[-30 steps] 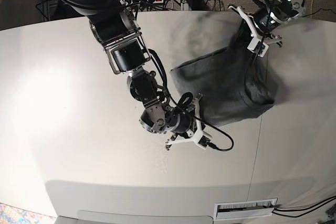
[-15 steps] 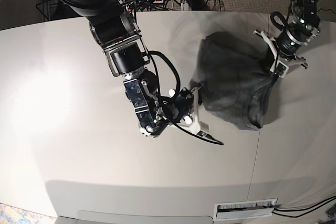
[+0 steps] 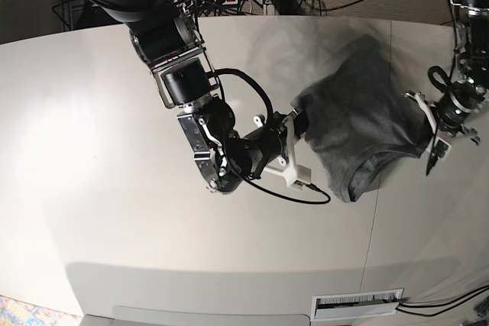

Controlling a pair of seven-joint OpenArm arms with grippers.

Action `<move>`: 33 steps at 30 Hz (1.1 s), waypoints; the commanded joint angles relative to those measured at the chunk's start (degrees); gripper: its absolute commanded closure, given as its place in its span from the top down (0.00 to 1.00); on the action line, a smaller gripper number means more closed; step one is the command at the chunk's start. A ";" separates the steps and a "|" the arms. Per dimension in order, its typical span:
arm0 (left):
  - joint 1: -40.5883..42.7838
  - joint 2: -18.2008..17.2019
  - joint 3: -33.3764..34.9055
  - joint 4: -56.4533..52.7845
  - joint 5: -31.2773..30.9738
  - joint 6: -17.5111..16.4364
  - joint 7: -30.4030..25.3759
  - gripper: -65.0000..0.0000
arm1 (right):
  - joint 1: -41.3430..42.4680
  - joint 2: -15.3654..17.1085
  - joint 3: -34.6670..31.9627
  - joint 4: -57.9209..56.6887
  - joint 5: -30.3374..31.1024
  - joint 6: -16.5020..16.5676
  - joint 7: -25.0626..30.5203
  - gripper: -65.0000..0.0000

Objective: Fold the T-shirt properly

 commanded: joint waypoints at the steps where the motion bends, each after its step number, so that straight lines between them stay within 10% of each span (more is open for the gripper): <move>1: -1.14 -2.14 -0.44 0.94 -0.48 0.28 -1.18 0.00 | 2.08 -0.44 0.11 0.90 1.14 0.22 0.58 0.00; 9: -0.98 -4.11 -0.44 9.51 -20.50 0.26 10.95 0.00 | 5.92 1.70 0.15 1.92 -4.48 0.22 1.51 0.00; 16: -0.63 2.19 -0.44 15.19 -30.49 0.22 16.33 0.00 | 7.39 3.67 0.17 2.10 -15.58 0.20 18.40 0.00; 25: 2.58 15.32 -0.42 15.13 -32.57 -1.29 18.56 0.00 | 8.20 3.65 0.15 2.10 -28.94 -0.02 24.13 0.00; 33: 9.86 17.90 0.55 11.06 -25.64 -5.29 14.82 0.00 | 8.81 3.65 0.15 2.10 -29.24 -0.04 23.74 0.00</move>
